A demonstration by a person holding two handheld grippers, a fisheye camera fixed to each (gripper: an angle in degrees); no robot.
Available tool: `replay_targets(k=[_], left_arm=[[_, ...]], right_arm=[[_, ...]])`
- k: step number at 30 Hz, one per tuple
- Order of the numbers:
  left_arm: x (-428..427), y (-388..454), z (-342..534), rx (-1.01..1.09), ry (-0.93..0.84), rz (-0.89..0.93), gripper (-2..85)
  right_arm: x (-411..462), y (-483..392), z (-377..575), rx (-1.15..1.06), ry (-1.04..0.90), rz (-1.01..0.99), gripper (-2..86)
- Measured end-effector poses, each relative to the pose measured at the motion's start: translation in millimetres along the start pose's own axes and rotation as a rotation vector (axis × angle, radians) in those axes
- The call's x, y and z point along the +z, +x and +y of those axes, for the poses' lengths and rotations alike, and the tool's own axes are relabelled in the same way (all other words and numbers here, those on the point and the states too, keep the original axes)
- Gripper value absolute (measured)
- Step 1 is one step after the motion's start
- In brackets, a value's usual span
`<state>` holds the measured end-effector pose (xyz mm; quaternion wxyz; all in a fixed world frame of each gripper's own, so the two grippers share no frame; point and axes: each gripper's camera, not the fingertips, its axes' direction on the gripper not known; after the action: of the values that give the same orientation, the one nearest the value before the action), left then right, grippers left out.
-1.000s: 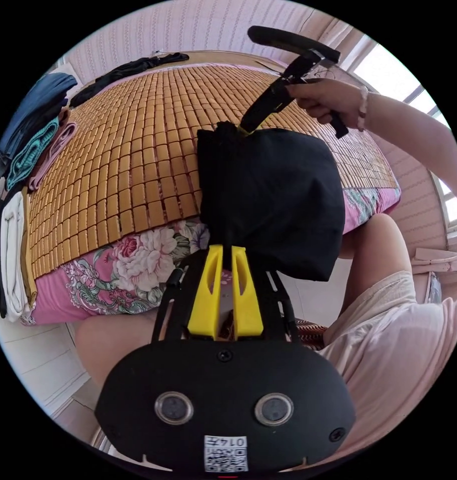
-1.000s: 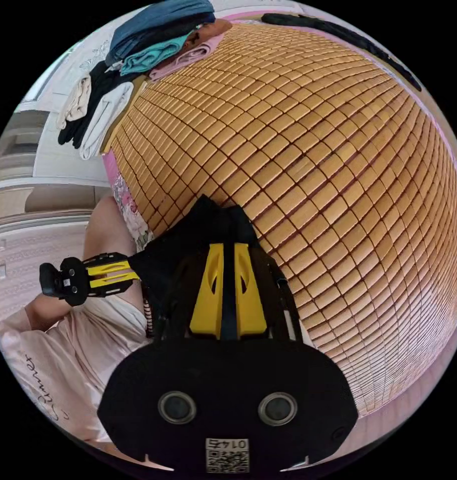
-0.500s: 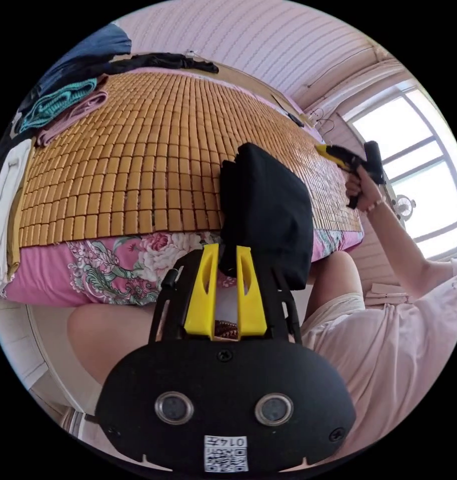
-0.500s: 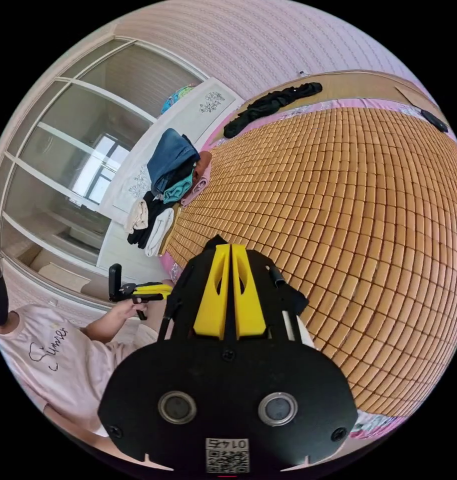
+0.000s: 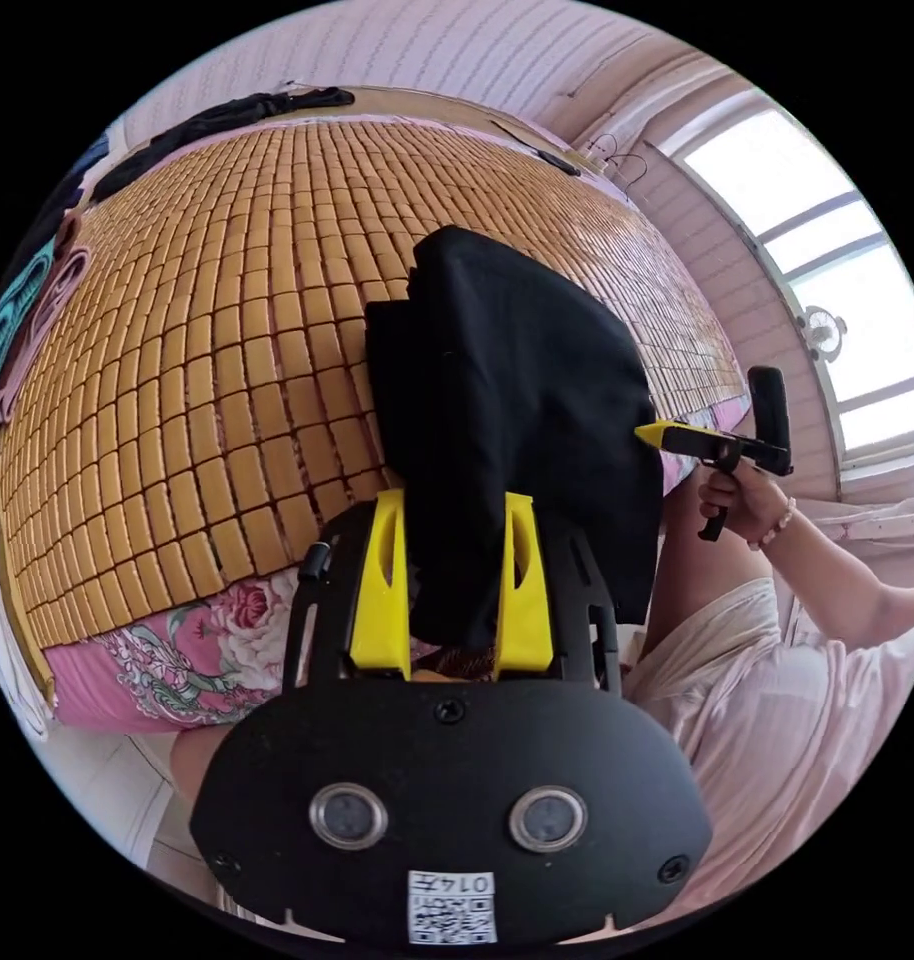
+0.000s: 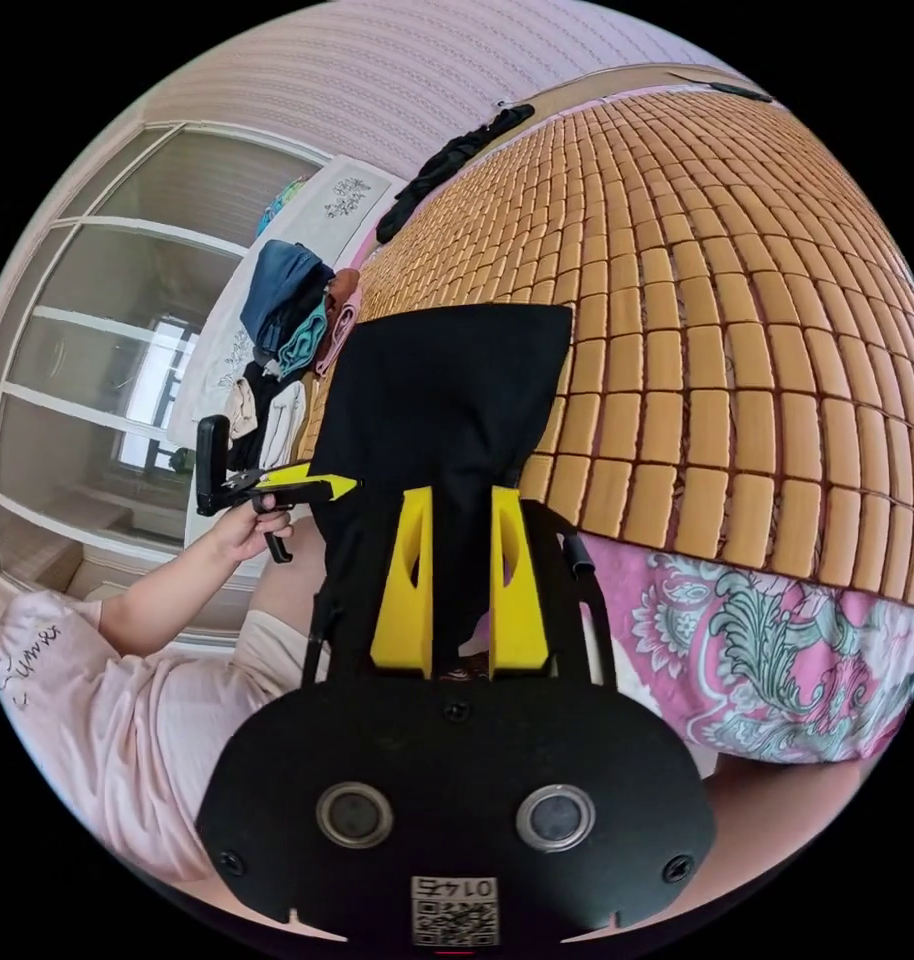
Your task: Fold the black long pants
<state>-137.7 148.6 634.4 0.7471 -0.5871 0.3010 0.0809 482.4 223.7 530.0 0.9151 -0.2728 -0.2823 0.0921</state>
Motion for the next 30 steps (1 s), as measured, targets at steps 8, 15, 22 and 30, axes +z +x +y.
replay_targets(k=[8, 15, 22, 30], left_arm=[[-1.2, 57.0, -42.7, 0.084, 0.014, -0.091, 7.5], [50.0, 166.6, -137.2, 0.32, -0.049, -0.108, 6.5], [141.3, 359.7, -256.4, 0.651, -0.126, -0.004, 6.5], [228.7, 578.9, -332.5, 0.982, -0.073, -0.063, 8.1]], right_arm=[[-64.8, 25.3, -0.8, -0.074, 0.033, -0.097, 2.4], [-178.3, 104.9, 38.6, 0.04, 0.248, -0.081, 2.0], [-328.5, 224.4, 132.6, 0.298, 0.548, 0.054, 2.0], [-424.8, 310.6, 205.7, 0.515, 0.865, 0.254, 3.3]])
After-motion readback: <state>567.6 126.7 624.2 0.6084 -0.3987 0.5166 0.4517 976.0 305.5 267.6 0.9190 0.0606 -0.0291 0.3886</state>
